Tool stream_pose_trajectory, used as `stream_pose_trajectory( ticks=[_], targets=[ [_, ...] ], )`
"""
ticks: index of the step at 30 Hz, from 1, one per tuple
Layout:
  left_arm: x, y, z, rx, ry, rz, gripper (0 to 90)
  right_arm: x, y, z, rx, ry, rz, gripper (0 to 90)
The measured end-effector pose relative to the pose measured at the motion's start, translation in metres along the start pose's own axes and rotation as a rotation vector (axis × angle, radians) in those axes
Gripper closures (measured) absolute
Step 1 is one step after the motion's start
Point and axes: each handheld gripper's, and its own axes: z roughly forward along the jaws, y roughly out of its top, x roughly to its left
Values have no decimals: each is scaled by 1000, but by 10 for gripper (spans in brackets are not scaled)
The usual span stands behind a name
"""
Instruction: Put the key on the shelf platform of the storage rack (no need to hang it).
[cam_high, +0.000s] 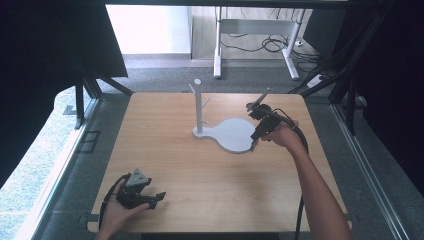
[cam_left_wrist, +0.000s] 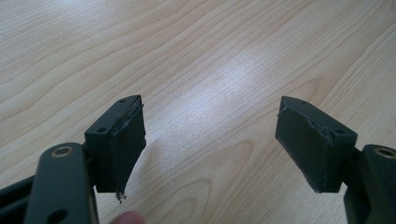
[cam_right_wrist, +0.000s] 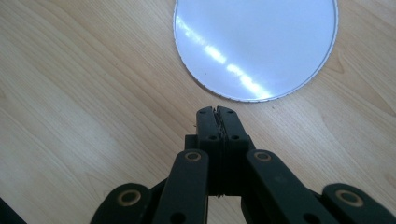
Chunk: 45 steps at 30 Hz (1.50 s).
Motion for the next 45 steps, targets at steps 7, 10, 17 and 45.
stream_pose_trajectory(
  ticks=[7,10,17,45],
  targets=[
    [0,0,0,-1,-1,0,245,-3,8,1,4,-1,1,900],
    [0,0,0,-3,1,-9,245,-4,11,2,8,3,2,900],
    [1,0,0,1,1,-4,245,-5,19,7,6,14,2,900],
    [1,-1,-1,-6,-1,-10,245,-13,46,25,23,18,20,900]
  ],
)
